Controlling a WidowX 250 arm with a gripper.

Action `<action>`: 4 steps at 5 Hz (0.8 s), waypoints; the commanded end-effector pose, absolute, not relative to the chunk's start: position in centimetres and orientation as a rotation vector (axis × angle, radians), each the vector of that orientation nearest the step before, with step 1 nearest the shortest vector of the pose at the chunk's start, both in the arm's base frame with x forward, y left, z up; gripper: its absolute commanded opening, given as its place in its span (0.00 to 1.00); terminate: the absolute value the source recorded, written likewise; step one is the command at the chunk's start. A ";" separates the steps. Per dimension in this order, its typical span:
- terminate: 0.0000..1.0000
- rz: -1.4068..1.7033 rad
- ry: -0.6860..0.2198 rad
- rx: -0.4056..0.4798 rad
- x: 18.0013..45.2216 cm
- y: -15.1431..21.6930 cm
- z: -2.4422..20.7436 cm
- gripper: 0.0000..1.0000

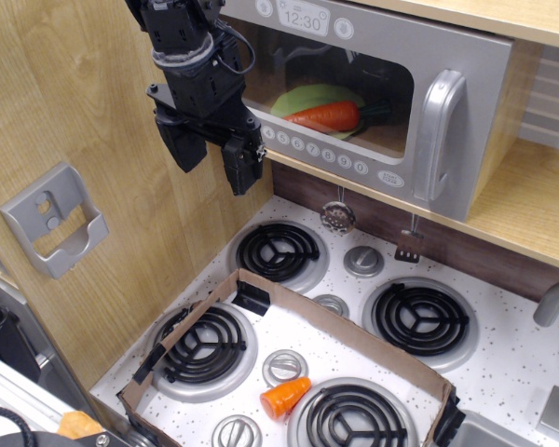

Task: Open microwave

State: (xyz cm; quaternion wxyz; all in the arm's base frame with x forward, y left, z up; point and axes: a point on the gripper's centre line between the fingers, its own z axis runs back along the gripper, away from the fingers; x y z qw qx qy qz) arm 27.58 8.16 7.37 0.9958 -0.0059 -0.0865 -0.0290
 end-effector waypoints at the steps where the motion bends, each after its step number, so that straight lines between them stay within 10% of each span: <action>1: 0.00 -0.058 -0.173 -0.012 27.6 8.2 7.4 1.00; 4: 0.00 -0.051 -0.234 -0.114 29.8 2.2 10.2 1.00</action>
